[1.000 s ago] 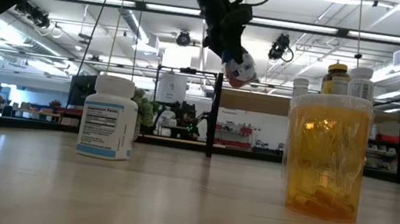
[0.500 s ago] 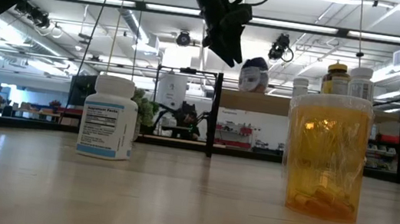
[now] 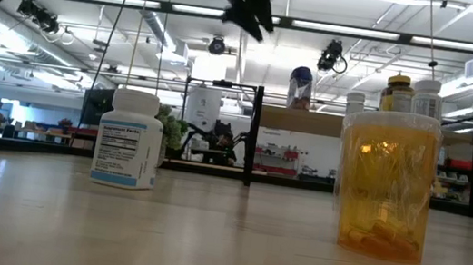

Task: Pick and place medicine bottles onto shelf by color
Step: Put the blue medicine bottle on the shelf

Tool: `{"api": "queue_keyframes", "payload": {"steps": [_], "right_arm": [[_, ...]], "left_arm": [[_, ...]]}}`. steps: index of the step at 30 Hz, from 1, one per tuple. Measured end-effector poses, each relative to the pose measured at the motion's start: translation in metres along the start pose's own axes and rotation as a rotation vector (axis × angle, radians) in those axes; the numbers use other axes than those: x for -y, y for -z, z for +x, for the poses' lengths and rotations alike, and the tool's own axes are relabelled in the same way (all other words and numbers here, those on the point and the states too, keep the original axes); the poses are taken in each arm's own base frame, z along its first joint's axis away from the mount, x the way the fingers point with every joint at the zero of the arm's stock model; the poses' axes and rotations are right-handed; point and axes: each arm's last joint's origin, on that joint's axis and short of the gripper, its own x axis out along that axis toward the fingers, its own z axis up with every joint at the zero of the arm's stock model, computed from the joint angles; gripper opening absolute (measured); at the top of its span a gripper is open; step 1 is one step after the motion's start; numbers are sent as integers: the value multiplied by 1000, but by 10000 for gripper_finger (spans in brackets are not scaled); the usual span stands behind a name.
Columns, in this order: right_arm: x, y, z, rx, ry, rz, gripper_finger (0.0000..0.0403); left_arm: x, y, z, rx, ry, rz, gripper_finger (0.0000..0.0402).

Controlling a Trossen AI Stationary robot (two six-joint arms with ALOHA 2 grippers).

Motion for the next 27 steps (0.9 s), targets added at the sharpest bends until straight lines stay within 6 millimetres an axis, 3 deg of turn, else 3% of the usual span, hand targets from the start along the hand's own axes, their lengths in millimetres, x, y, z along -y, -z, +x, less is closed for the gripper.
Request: {"api": "queue_keyframes", "payload": {"steps": [6, 12, 15, 21, 27], "right_arm": [[8, -18, 38, 10, 145, -44, 255], [26, -52, 87, -118, 263, -70, 255], [31, -73, 107, -159, 221, -70, 255], [50, -113, 123, -177, 202, -71, 255], [64, -141, 132, -264, 92, -84, 255]], "left_arm": [[-1, 3, -80, 153, 10, -74, 194], [10, 22, -131, 143, 55, -171, 181], [18, 30, -150, 150, 80, -176, 177], [30, 43, -178, 166, 121, -179, 172], [37, 48, -183, 151, 130, -173, 172]]}}
